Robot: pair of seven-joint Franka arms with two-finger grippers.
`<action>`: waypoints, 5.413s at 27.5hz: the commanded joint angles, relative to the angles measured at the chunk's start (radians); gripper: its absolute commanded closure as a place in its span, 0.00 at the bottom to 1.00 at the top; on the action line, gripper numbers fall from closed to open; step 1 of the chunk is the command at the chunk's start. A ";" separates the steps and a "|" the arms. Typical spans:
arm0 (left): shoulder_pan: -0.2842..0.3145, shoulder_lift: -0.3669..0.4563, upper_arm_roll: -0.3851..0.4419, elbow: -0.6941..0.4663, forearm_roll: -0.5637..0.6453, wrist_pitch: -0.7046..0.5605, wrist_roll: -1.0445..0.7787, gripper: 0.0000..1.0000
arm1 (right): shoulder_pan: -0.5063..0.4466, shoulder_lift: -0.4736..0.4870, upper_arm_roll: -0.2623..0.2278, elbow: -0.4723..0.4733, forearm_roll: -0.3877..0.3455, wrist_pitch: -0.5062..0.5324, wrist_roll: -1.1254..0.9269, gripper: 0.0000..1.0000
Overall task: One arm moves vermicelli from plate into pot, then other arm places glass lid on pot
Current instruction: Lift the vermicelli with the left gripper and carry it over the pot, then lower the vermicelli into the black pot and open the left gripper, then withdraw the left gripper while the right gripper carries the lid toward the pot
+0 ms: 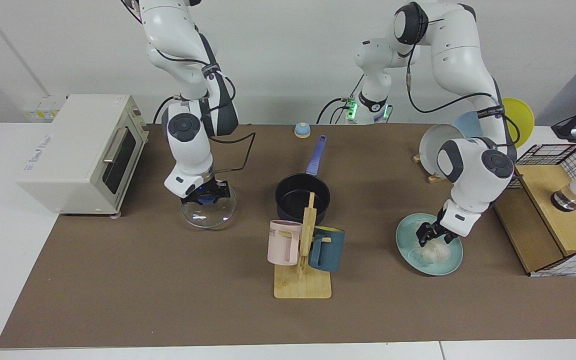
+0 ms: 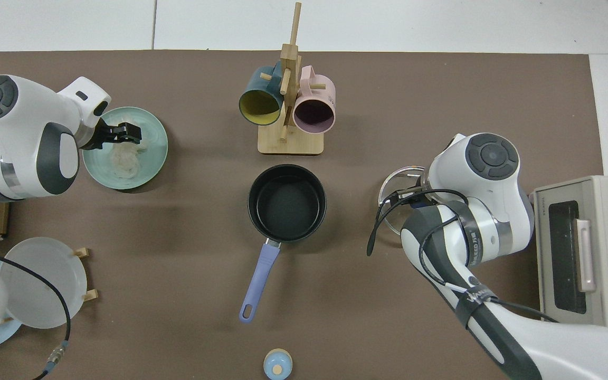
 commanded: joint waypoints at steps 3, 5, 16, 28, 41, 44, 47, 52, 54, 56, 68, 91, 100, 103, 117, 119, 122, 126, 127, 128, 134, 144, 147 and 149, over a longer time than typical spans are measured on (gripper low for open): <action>-0.006 -0.044 0.011 -0.058 0.015 -0.012 -0.009 1.00 | -0.019 -0.036 -0.001 0.098 -0.018 -0.109 -0.054 1.00; -0.006 -0.044 0.011 -0.056 0.018 -0.014 -0.009 1.00 | -0.019 -0.044 -0.008 0.126 -0.018 -0.144 -0.072 1.00; 0.000 -0.181 0.011 -0.052 0.020 -0.197 -0.009 1.00 | -0.046 -0.130 -0.016 0.162 0.004 -0.206 -0.102 1.00; -0.001 -0.426 -0.115 -0.058 0.007 -0.524 -0.168 1.00 | -0.080 -0.162 -0.016 0.232 -0.002 -0.338 -0.175 1.00; -0.003 -0.411 -0.448 -0.078 -0.011 -0.411 -0.613 1.00 | -0.091 -0.262 -0.002 0.117 0.002 -0.355 -0.160 1.00; -0.006 -0.370 -0.507 -0.078 -0.033 -0.370 -0.667 1.00 | -0.105 -0.286 -0.002 0.068 0.002 -0.316 -0.169 1.00; -0.006 -0.320 -0.561 -0.088 -0.019 -0.299 -0.753 1.00 | -0.122 -0.303 -0.002 0.030 0.002 -0.295 -0.168 1.00; -0.006 -0.304 -0.590 -0.087 -0.017 -0.232 -0.765 1.00 | -0.128 -0.318 -0.002 -0.004 0.002 -0.269 -0.172 1.00; -0.008 -0.299 -0.600 -0.087 -0.017 -0.225 -0.767 1.00 | -0.128 -0.318 -0.002 -0.004 0.002 -0.269 -0.171 1.00; -0.009 -0.285 -0.601 -0.085 -0.013 -0.225 -0.771 1.00 | -0.126 -0.318 -0.002 -0.004 0.002 -0.269 -0.169 1.00; -0.015 -0.041 -0.716 -0.035 0.340 -0.156 -1.020 1.00 | -0.115 -0.312 -0.002 -0.001 0.002 -0.269 -0.160 1.00; -0.003 0.011 -0.669 -0.059 0.394 -0.078 -0.955 1.00 | -0.114 -0.309 -0.002 -0.001 0.001 -0.261 -0.157 1.00; -0.008 0.006 -0.693 -0.067 0.379 -0.133 -0.965 0.68 | -0.114 -0.308 -0.001 -0.001 0.002 -0.263 -0.154 1.00; -0.008 0.006 -0.701 -0.062 0.374 -0.149 -0.962 0.04 | -0.112 -0.308 0.001 -0.001 0.002 -0.263 -0.154 1.00; 0.002 -0.018 -0.718 0.091 0.351 -0.374 -0.943 0.00 | -0.126 -0.303 0.038 -0.001 0.002 -0.259 -0.116 1.00; 0.002 -0.041 -0.716 0.137 0.307 -0.437 -0.917 0.00 | -0.129 -0.297 0.052 -0.001 0.002 -0.255 -0.105 1.00; 0.003 -0.069 -0.698 0.207 0.267 -0.517 -0.825 0.00 | -0.128 -0.292 0.073 0.000 0.002 -0.230 -0.062 1.00; 0.008 -0.073 -0.632 0.266 0.274 -0.638 -0.707 0.00 | -0.128 -0.285 0.133 0.010 0.002 -0.207 0.025 1.00; 0.008 -0.076 -0.612 0.275 0.274 -0.653 -0.673 0.00 | -0.128 -0.282 0.145 0.013 0.002 -0.206 0.048 1.00; 0.009 -0.084 -0.592 0.286 0.271 -0.665 -0.629 0.00 | -0.128 -0.280 0.160 0.014 0.002 -0.204 0.073 1.00; -0.009 -0.182 -0.384 0.293 0.219 -0.696 -0.350 0.00 | -0.125 -0.266 0.231 0.030 0.018 -0.184 0.176 1.00; -0.026 -0.310 -0.086 0.264 0.038 -0.744 0.018 0.00 | -0.112 -0.177 0.370 0.115 0.008 -0.183 0.420 1.00; -0.028 -0.336 -0.028 0.241 0.004 -0.747 0.089 0.00 | -0.111 -0.148 0.418 0.143 -0.010 -0.183 0.476 1.00; -0.029 -0.365 0.009 0.214 -0.023 -0.747 0.124 0.00 | -0.111 -0.116 0.446 0.160 -0.030 -0.186 0.524 1.00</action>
